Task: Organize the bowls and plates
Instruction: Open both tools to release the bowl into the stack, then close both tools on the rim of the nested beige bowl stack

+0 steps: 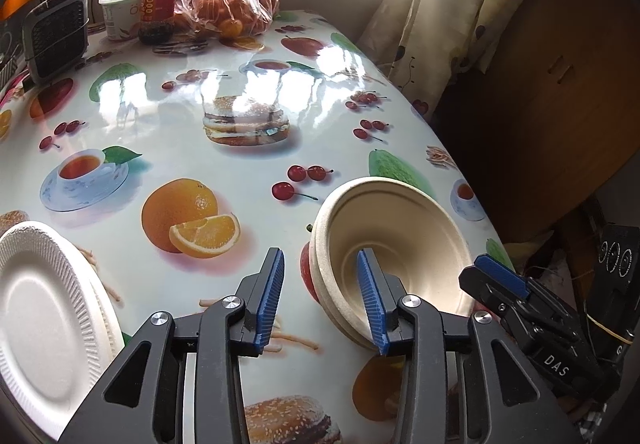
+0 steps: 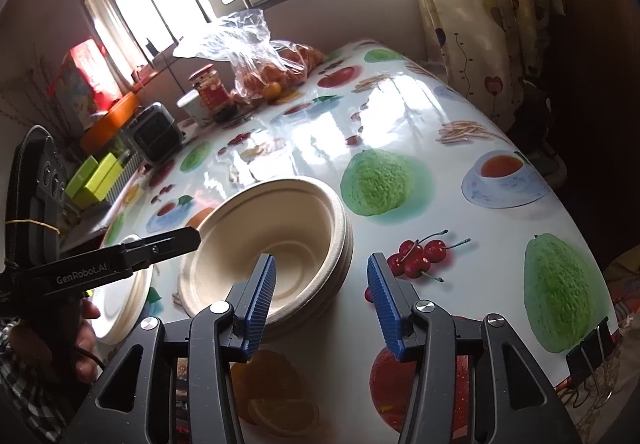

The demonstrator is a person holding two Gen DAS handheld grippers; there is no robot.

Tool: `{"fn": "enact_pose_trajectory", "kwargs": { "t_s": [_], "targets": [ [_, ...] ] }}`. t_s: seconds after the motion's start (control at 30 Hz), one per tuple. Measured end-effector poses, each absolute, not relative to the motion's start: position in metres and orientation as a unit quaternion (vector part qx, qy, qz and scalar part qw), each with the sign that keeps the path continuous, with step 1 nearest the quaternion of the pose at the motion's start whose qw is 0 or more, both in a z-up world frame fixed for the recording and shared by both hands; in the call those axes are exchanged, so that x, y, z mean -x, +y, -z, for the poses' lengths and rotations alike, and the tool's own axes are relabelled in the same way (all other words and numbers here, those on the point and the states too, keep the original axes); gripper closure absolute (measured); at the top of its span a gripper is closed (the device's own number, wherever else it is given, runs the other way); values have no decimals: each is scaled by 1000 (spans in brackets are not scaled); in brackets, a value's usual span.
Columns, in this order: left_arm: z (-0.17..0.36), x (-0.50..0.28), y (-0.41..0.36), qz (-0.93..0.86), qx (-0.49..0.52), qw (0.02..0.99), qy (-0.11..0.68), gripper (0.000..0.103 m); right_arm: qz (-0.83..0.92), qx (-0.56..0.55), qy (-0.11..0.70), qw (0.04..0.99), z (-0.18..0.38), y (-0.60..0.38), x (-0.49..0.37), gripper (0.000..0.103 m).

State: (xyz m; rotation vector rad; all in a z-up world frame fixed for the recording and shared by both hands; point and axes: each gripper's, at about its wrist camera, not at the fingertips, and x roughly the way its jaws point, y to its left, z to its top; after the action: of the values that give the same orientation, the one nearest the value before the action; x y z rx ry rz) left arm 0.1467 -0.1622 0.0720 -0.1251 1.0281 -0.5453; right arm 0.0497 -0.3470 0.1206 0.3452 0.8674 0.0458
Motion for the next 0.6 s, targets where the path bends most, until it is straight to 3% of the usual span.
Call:
{"fn": "enact_pose_trajectory", "kwargs": {
  "t_s": [0.2,0.6],
  "targets": [
    [-69,-142,-162,258,54,836,482,60,-18,-154,408,900,-122,-346,-46,49],
    [-62,-138,-166,272,56,832,481,60,-24,-164,419,893,-112,-345,-49,47]
  ]
}}
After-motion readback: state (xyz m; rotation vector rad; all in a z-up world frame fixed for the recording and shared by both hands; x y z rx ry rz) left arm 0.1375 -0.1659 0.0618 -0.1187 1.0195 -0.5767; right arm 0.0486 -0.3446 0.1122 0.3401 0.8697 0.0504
